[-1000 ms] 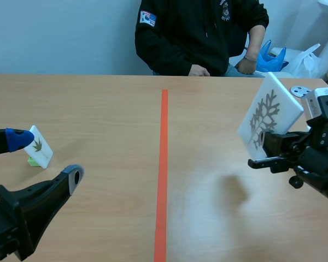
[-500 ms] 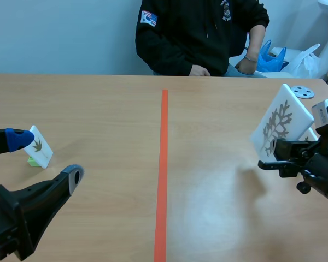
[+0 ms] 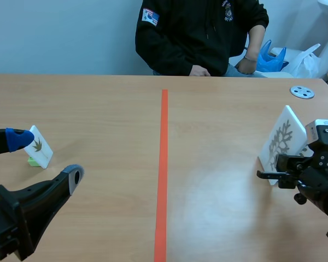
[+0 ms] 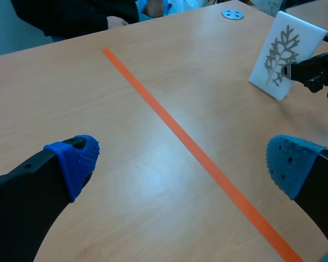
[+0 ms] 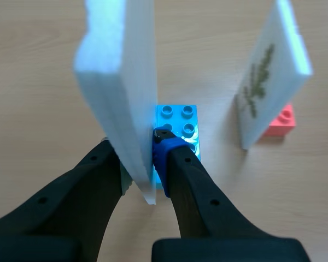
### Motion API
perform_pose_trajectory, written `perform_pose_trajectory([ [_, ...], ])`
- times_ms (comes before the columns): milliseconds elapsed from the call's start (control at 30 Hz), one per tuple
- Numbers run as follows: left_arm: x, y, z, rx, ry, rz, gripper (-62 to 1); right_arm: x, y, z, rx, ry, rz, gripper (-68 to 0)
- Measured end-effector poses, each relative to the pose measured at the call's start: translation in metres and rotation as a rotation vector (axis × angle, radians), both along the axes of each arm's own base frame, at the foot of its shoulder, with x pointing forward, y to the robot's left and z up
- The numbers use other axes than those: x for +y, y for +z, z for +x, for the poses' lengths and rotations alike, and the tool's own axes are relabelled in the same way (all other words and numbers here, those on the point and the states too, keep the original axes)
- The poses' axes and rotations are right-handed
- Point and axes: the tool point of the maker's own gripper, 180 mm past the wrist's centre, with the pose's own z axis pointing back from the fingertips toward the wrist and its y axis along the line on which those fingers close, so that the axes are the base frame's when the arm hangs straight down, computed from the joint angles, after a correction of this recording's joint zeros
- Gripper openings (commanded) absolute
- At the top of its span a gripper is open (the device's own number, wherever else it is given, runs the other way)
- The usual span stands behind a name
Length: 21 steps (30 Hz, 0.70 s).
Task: Sort the leaf by its shape. The table is split by an orange tape line. A compound leaf with several leaflets goes to the left side, a simple leaf with one blade goes to the right side. Return to the home posture when a red brick is placed on the table.
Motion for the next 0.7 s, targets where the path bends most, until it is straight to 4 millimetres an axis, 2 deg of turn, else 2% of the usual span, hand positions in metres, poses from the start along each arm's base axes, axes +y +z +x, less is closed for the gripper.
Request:
perform_pose_trajectory([
  [133, 0.000, 0.000, 0.000, 0.000, 0.000, 0.000, 1.4, -0.002, 0.001, 0.002, -0.005, -0.008, -0.011, -63.2],
  [500, 0.000, 0.000, 0.000, 0.000, 0.000, 0.000, 1.4, -0.003, 0.006, 0.004, -0.028, -0.008, -0.020, -44.6],
  [567, 0.000, 0.000, 0.000, 0.000, 0.000, 0.000, 1.4, -0.003, 0.008, 0.005, -0.046, -0.009, -0.020, -39.8],
  [700, 0.000, 0.000, 0.000, 0.000, 0.000, 0.000, 1.4, -0.003, 0.011, 0.006, -0.056, -0.011, -0.020, -25.8],
])
